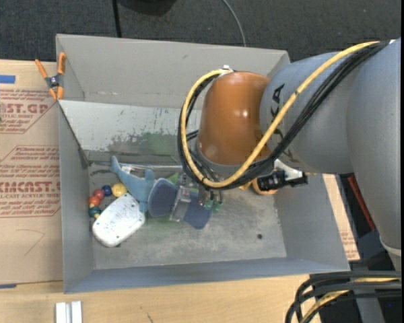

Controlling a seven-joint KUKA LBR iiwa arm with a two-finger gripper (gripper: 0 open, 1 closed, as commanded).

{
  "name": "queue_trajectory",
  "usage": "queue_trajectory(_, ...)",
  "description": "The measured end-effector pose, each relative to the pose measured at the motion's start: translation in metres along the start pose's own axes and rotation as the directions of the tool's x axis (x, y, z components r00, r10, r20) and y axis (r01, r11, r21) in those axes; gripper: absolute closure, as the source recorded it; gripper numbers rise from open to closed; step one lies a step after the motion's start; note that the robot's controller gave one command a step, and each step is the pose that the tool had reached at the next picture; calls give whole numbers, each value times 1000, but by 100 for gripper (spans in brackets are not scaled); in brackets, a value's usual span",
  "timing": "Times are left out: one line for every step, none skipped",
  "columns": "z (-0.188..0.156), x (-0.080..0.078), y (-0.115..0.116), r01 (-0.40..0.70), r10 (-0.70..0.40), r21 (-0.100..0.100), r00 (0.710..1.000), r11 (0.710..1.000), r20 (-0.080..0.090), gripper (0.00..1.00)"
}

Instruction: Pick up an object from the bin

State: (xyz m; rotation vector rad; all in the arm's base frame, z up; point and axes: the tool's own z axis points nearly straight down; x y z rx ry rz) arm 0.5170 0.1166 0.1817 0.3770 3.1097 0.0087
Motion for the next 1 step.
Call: queue_trajectory(-35,-3,5,-4,4,-3,1000,1000,6,100)
